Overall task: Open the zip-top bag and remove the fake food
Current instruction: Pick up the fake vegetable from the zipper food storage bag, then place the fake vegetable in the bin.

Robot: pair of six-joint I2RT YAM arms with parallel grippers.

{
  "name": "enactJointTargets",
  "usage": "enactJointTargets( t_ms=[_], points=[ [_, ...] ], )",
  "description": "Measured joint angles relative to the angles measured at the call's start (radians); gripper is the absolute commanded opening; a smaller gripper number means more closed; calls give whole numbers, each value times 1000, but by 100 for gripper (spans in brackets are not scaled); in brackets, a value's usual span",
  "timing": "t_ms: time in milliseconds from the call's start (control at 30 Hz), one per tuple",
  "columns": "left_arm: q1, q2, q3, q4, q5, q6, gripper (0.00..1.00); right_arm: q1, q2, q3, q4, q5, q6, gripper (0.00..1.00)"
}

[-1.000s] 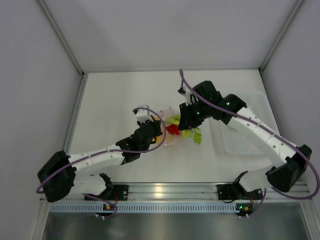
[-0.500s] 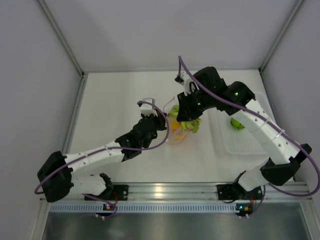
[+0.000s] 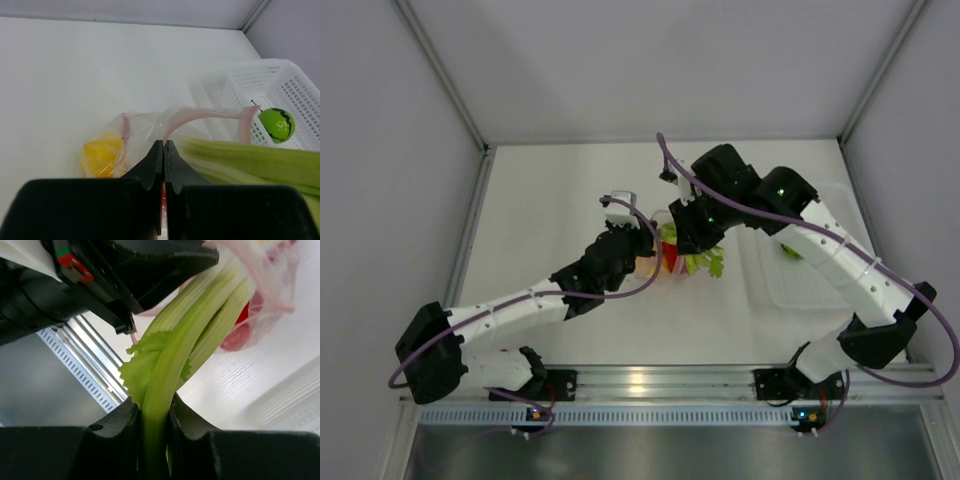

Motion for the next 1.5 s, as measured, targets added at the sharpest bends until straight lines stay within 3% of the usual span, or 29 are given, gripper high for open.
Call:
enactJointTargets(
  t_ms=[167,433,667,1067,1267,1500],
  points=[
    [2,0,11,2,0,13,0,-27,-24,90,7,9,11,0],
    [16,18,13,-3,-10,3,0,-215,-217,67,41,-106,47,0],
    [30,23,13,-27,-20,-18,0,-295,-314,68,50,-152,52,0],
    [52,-37,13,-70,-25,-29,0,-481,-391,68,103,11,110,0],
    [55,-52,14,-103,1,-36,0,-569,-462,-130,180,148,111,0],
    [56,-51,14,-121,50,-48,0,-830,-473,-413,294,179,108,0]
  ],
)
